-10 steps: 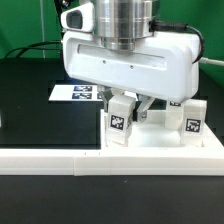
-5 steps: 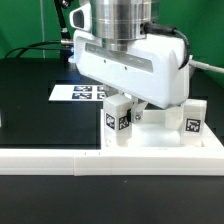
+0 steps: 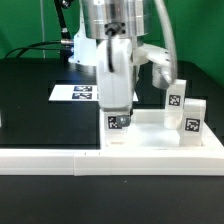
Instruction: Assemble square table
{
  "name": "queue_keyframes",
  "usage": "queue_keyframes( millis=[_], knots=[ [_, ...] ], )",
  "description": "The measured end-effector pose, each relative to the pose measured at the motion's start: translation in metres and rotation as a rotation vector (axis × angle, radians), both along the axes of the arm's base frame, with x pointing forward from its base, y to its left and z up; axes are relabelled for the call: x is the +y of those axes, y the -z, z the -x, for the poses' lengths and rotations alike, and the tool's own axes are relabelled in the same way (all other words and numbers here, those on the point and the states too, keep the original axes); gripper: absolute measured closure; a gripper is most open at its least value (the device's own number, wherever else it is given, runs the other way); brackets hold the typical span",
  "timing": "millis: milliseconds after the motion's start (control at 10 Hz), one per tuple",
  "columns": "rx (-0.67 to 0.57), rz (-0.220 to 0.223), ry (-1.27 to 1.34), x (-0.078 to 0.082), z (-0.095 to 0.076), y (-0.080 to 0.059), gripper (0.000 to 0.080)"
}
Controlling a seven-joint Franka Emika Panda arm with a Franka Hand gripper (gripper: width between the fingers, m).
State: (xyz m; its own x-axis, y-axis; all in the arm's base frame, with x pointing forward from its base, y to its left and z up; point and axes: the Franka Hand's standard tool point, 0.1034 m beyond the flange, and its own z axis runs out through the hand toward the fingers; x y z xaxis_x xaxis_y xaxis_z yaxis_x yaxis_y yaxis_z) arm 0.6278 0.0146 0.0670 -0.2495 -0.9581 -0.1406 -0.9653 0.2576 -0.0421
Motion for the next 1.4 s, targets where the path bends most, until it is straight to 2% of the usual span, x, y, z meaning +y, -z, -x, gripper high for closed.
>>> queue_keyframes(
  millis=[300, 400, 500, 600, 1000, 1100, 1300, 1400],
  knots=[
    [-0.003, 0.003, -0.051, 0.003, 0.000, 0.000, 0.0514],
    [-0.019, 0.022, -0.217, 0.007, 0.002, 0.001, 0.0304],
    [-0.040, 0.039, -0.435, 0.010, 0.002, 0.002, 0.0304],
    [-0.045, 0.057, -0.631, 0.011, 0.005, 0.002, 0.0175],
    [-0.063, 0.086, -0.959, 0.009, 0.006, 0.002, 0.0151],
    [-0.054, 0.117, -1.158, 0.007, 0.004, -0.003, 0.0150],
    [-0.054, 0.140, -1.524, -0.001, -0.001, -0.006, 0.0150],
    [-0.043, 0.138, -1.719, 0.000, -0.002, -0.004, 0.0150]
  ],
)
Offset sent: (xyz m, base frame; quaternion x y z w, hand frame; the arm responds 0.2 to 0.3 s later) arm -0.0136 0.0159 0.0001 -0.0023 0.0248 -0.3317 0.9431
